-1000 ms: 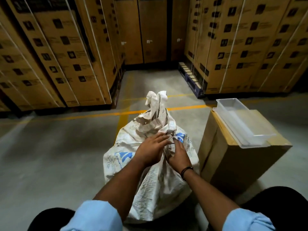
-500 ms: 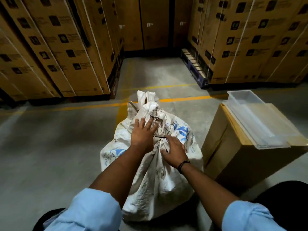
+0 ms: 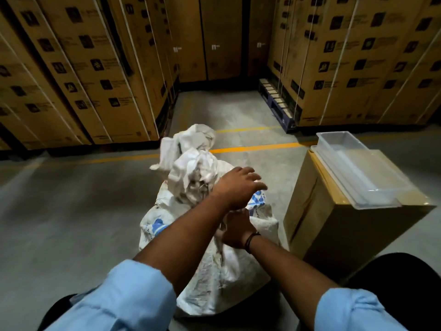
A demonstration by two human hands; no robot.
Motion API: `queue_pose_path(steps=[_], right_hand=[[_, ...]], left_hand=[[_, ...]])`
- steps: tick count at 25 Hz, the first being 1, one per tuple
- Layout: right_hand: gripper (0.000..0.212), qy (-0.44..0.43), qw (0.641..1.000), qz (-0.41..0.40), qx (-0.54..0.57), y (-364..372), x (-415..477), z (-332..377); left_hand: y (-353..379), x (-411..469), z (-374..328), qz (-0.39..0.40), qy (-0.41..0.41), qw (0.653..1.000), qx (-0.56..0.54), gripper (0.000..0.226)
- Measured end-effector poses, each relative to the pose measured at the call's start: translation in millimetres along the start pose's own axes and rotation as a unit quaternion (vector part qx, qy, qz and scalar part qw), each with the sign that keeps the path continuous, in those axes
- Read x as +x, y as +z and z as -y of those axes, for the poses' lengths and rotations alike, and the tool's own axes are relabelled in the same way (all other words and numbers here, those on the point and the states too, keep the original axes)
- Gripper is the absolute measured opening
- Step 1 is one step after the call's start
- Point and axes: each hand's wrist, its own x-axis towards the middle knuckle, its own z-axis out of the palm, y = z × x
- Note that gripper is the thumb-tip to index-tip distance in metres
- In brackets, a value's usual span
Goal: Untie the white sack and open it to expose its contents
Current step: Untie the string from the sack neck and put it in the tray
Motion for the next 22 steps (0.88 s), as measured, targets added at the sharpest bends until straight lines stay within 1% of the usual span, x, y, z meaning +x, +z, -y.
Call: queue_pose_path(steps=[1, 2, 3, 4, 5, 7, 10, 12, 13, 15, 17, 18, 19, 20, 21, 22], right_hand=[[0.061, -0.026, 1.0, -0.007, -0.011, 0, -6, -1], [0.06, -0.048, 0.999, -0.014, -0.013, -1, -12, -5], [0.063, -0.062, 0.998, -0.014, -0.003, -2, -16, -12], [0.071, -0.069, 0.998, -0.002, 0.012, -1, -20, -20], [0.078, -0.068, 0.997, 0.019, 0.021, 0, -22, -26], [0.083, -0.072, 0.997, 0.028, 0.014, 5, -26, -30], [0.077, -0.074, 0.997, 0.004, -0.005, 11, -23, -21], [0.068, -0.067, 0.997, -0.027, -0.003, 16, -20, -16], [0.06, -0.061, 0.997, -0.045, 0.006, 17, -18, -15], [0.04, -0.036, 0.997, -0.068, 0.02, 19, -13, -14], [0.022, -0.009, 0.996, -0.056, 0.067, 16, -10, -14], [0.017, 0.001, 0.995, -0.045, 0.089, 14, -11, -15], [0.015, 0.005, 0.995, -0.043, 0.088, 13, -14, -17], [0.016, 0.008, 0.997, -0.049, 0.061, 12, -16, -19], [0.018, 0.013, 0.998, -0.055, 0.03, 11, -19, -21], [0.017, 0.026, 0.998, -0.055, 0.027, 8, -22, -21]], left_hand=[[3, 3, 4, 0.077, -0.033, 0.996, 0.025, 0.05], [7, 1, 11, 0.133, -0.08, 0.986, 0.055, 0.046], [15, -7, 21, 0.181, -0.124, 0.971, 0.092, 0.046], [23, -18, 30, 0.209, -0.152, 0.958, 0.124, 0.048], [31, -31, 36, 0.219, -0.17, 0.95, 0.141, 0.05], [42, -57, 40, 0.202, -0.223, 0.946, 0.118, 0.049], [48, -83, 36, 0.165, -0.3, 0.938, 0.062, 0.052], [56, -104, 28, 0.138, -0.347, 0.927, -0.028, 0.052], [61, -116, 19, 0.127, -0.374, 0.914, -0.092, 0.051], [74, -139, -7, 0.097, -0.429, 0.875, -0.203, 0.048], [82, -154, -37, 0.061, -0.468, 0.838, -0.272, 0.044], [86, -158, -48, 0.049, -0.478, 0.828, -0.289, 0.042], [88, -159, -57, 0.042, -0.479, 0.826, -0.293, 0.041], [87, -158, -62, 0.038, -0.477, 0.83, -0.286, 0.04], [85, -157, -65, 0.033, -0.474, 0.836, -0.273, 0.04], [83, -156, -66, 0.027, -0.468, 0.844, -0.259, 0.041]])
